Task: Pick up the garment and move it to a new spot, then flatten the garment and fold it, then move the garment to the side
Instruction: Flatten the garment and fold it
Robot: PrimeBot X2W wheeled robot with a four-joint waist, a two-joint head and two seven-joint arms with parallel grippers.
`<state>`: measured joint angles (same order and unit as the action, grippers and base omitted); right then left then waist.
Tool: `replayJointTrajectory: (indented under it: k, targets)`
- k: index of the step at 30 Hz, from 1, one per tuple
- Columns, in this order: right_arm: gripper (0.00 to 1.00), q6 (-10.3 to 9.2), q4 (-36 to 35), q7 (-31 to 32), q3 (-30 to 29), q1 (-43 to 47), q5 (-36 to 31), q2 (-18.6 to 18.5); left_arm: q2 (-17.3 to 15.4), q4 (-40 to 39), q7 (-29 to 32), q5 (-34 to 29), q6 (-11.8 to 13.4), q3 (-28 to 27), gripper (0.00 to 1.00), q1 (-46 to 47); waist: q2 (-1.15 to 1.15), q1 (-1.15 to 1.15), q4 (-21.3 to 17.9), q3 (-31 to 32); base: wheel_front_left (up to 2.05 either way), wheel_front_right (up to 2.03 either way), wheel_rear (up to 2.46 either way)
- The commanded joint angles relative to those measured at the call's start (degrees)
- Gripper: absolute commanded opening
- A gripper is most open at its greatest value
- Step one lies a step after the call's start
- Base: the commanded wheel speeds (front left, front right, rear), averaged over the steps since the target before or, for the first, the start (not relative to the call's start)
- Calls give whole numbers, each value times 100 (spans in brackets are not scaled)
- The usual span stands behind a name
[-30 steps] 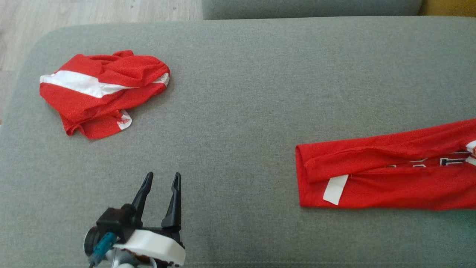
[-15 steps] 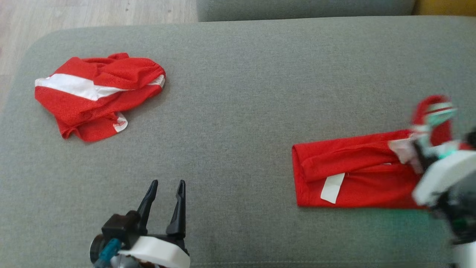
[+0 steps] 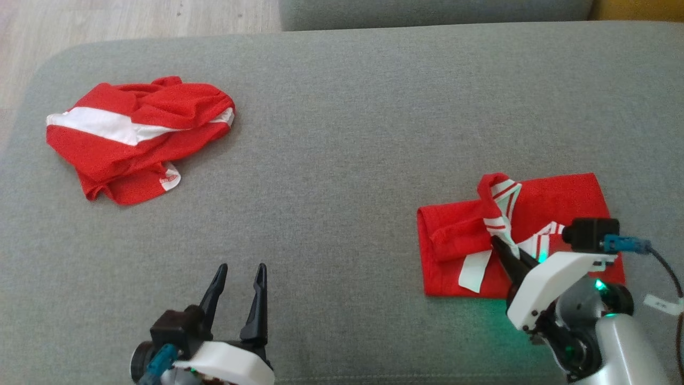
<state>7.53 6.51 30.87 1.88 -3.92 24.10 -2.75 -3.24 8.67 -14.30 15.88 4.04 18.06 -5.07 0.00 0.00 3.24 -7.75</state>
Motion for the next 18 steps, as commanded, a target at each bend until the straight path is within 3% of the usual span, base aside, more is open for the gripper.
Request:
replayJointTrajectory:
  k: [1,8,11,12,13,14,18]
  targets:
    - [0,-4,-173,-99,172,-190,60,-15,35,-162,-70,40,10,-133,100,197,0,0,-8,-3,0,0,0]
    - [1,-4,301,-516,481,-501,274,-14,36,-144,-70,42,-20,-124,100,232,0,0,-61,-6,0,0,0]
    - [16,-4,424,-767,706,-622,543,-13,36,-138,-70,31,-26,-134,100,218,0,0,-90,1,0,0,0]
    - [26,-4,470,-834,793,-650,650,-13,36,-124,-70,19,-32,-131,100,210,0,0,-100,5,0,0,0]
    - [51,-4,521,-887,871,-670,746,-13,36,-108,-70,11,-37,-128,100,203,0,0,-108,11,0,0,0]
    - [100,-4,561,-933,940,-682,810,-13,36,-97,-70,6,-41,-124,100,200,0,0,-111,15,0,0,0]
    - [100,-4,472,-1117,1160,-641,1078,-13,36,-68,-70,13,-37,-119,100,189,0,0,-107,45,0,0,0]
